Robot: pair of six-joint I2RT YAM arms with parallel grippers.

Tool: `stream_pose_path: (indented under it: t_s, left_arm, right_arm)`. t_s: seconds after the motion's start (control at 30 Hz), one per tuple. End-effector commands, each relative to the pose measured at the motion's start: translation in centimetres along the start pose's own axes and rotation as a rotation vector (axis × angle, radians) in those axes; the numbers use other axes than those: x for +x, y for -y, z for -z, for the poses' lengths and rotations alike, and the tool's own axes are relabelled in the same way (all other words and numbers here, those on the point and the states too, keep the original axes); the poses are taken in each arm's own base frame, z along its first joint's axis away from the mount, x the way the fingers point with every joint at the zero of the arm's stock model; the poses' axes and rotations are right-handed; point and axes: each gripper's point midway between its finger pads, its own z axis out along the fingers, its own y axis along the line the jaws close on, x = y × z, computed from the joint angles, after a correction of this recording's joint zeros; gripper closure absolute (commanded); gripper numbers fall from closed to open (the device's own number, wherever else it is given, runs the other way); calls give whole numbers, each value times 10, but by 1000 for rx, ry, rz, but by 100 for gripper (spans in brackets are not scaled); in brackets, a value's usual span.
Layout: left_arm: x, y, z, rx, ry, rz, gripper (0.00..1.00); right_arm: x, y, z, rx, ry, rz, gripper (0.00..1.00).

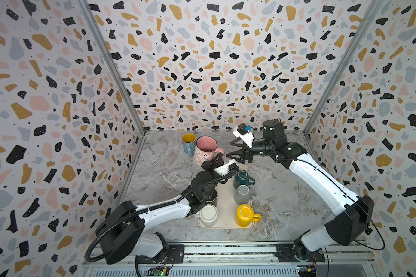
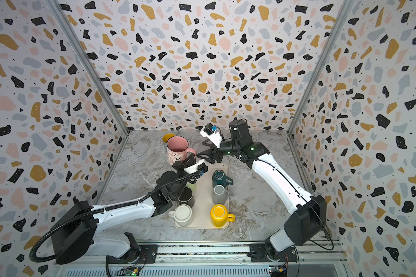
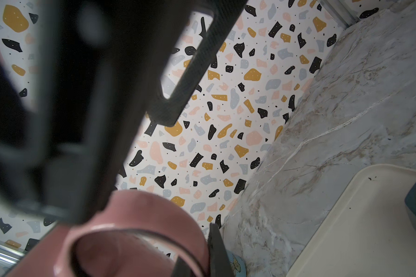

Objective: Turn the mug right side up
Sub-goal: 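Close the right gripper on the upright pink mug's handle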

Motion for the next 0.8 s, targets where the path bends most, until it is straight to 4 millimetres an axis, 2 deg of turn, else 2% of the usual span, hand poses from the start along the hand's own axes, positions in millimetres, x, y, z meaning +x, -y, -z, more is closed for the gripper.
stream_pose_path:
  t_s: [0.0, 0.37, 0.77]
  left_arm:
    - [-26, -31, 2, -99, 84, 13, 100]
    - [-32, -16, 2, -58, 105, -38, 100]
    - [-32, -15, 4, -85, 109, -64, 100]
  right_arm:
    - [-12, -16, 7, -63, 16, 29, 28]
    - [-5, -15, -2, -112, -8, -7, 32]
    - [11, -7, -14, -118, -61, -74, 41]
